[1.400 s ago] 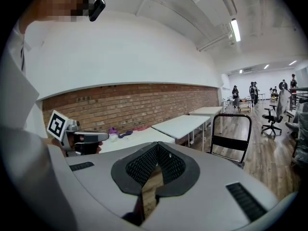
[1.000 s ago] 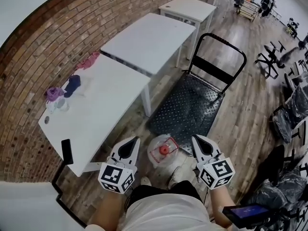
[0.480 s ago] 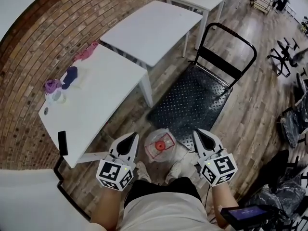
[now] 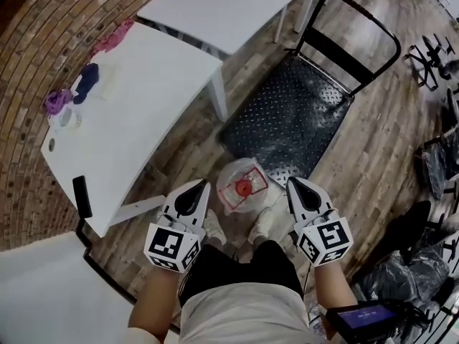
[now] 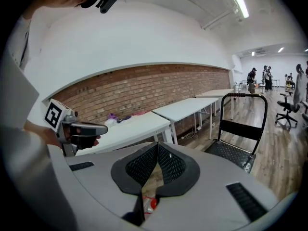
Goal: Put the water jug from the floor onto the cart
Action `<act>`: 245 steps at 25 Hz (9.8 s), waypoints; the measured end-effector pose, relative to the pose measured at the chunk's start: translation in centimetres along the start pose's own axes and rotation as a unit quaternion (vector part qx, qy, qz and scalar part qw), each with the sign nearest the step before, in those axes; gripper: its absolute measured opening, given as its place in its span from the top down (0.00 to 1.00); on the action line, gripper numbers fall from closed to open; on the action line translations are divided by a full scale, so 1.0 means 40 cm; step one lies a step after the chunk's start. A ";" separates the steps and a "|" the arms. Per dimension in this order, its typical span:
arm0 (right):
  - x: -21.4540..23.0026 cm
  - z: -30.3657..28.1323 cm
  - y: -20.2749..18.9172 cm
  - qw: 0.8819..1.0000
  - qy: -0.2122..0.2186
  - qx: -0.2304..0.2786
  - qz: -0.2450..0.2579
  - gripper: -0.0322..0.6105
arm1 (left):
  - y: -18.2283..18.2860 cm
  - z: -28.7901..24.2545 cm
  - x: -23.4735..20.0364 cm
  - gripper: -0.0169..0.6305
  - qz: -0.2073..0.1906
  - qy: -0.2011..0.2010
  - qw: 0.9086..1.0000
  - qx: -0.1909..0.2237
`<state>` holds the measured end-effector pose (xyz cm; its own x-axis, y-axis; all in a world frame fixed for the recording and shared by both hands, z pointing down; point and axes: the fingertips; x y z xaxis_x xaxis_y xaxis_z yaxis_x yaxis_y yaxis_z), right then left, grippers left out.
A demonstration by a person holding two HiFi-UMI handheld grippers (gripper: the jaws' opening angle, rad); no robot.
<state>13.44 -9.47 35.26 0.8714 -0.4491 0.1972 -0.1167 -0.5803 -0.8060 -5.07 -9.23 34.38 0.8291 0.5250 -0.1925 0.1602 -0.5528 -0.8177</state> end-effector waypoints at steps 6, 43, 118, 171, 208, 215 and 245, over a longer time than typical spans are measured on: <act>-0.037 -0.121 -0.126 0.999 0.006 -0.048 0.002 0.95 | -0.141 -0.036 -0.027 0.98 0.011 -0.026 0.999 -0.039; -0.081 -0.592 -0.773 0.976 0.000 -0.204 0.075 0.42 | -0.637 -0.202 -0.187 0.98 0.083 -0.039 0.991 -0.101; 0.414 -0.303 -0.082 0.992 -0.108 -0.065 0.029 0.46 | -0.316 -0.408 -0.024 0.98 0.044 -0.026 0.995 -0.080; 0.541 -0.449 -0.240 0.985 -0.151 -0.073 0.039 0.46 | -0.443 -0.422 0.010 0.98 0.066 -0.066 0.988 -0.124; -0.093 0.307 0.052 0.954 -0.281 0.102 -0.011 0.83 | -0.111 0.134 0.091 0.98 -0.045 -0.208 0.977 0.005; -0.171 0.429 0.046 0.957 -0.268 0.108 0.019 0.93 | -0.040 0.195 0.135 0.98 -0.039 -0.195 0.979 0.050; -0.258 0.792 -0.114 0.955 -0.262 0.140 0.006 0.95 | 0.035 0.472 0.471 0.98 -0.136 -0.184 0.967 0.108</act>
<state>20.09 19.33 19.23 0.9981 -0.0095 -0.0603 -0.0599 -0.3408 -0.9382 0.67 12.08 19.36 0.5181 0.8492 -0.1023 0.1964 -0.2345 -0.9521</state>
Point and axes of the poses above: the fingertips, and each gripper's own axes: z backward along the fingers, x to its right, y out of its top, and after that the axes turned 10 degrees about -x, right-handed
